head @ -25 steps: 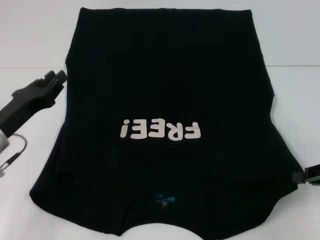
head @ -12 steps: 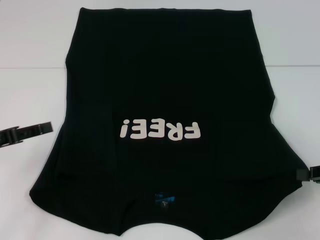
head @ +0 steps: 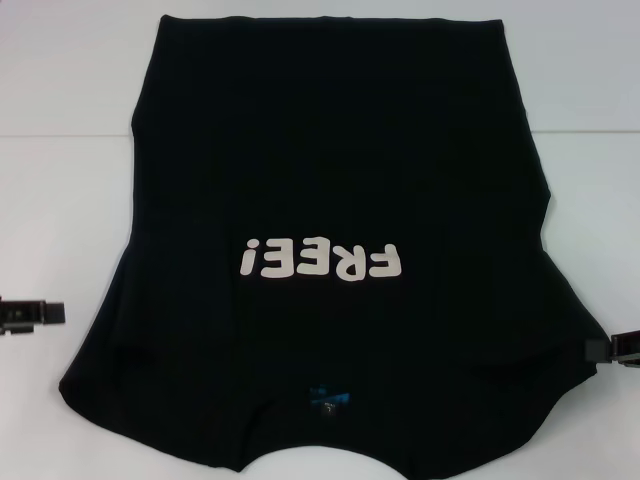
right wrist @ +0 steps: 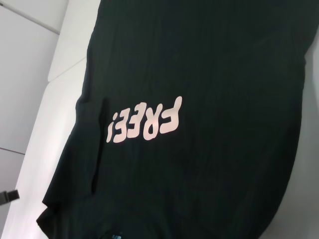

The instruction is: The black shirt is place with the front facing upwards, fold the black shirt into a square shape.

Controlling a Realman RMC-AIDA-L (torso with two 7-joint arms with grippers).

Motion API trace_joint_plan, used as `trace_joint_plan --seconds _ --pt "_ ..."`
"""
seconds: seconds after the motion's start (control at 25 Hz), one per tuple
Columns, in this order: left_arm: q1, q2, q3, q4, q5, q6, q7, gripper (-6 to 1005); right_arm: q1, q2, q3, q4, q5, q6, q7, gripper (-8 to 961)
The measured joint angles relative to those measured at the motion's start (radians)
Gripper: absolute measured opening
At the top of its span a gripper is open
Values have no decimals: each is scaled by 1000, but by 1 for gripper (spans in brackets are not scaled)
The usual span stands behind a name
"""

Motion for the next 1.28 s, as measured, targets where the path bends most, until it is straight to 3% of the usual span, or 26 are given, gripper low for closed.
trace_joint_plan --seconds 0.32,0.76,1.28 --pt "-17 10 -4 0 56 69 -49 591 7 1 -1 -5 0 28 4 21" --pt "-32 12 12 -98 151 1 -58 590 26 2 -3 0 0 51 -1 21" --pt "-42 9 51 -160 160 -56 -49 583 25 10 -8 0 0 52 -4 21"
